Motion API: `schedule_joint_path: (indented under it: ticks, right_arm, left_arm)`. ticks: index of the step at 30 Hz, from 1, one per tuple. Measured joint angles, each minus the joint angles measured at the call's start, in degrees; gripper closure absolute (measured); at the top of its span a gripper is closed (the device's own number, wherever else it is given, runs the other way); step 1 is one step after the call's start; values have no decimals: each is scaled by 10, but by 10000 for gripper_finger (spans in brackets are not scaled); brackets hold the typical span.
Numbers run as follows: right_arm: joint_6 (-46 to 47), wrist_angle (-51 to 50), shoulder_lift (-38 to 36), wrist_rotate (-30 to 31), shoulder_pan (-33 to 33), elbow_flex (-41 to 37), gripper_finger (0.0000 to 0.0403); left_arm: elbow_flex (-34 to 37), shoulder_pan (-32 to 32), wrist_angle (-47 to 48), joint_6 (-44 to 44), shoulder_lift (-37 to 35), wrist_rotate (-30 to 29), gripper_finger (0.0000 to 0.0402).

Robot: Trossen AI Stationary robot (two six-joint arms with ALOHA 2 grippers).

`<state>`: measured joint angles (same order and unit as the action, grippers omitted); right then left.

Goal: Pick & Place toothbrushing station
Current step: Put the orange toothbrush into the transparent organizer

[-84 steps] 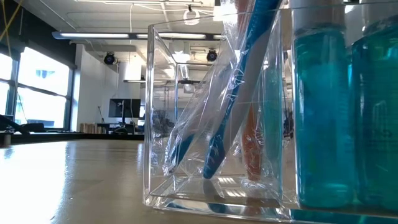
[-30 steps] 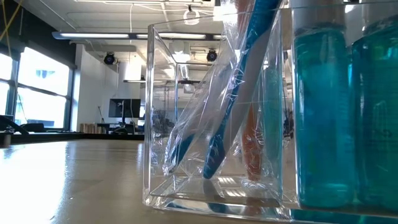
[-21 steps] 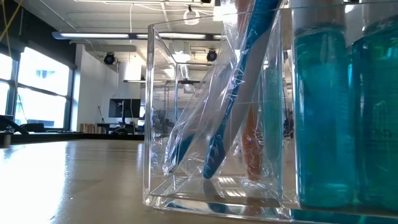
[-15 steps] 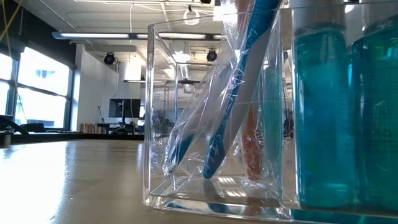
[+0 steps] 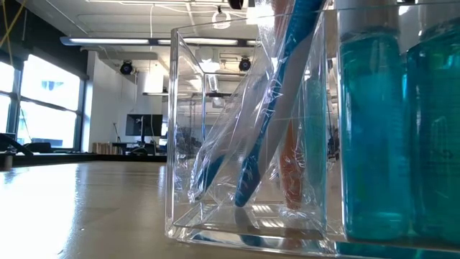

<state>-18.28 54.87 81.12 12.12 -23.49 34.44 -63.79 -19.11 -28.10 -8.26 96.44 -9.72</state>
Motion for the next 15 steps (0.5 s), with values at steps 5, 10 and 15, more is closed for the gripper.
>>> schedule_joint_path:
  ticks: [5,10,15]
  right_arm:
    - [0,-7,0,80,-17,0,266]
    - [0,-10,-6,136,-37,-1,182]
    - [-23,-10,-6,234,-70,-1,137]
  left_arm:
    - [0,0,10,6,0,0,374]
    - [0,-2,17,12,0,2,374]
    - [0,-18,32,14,-14,-16,374]
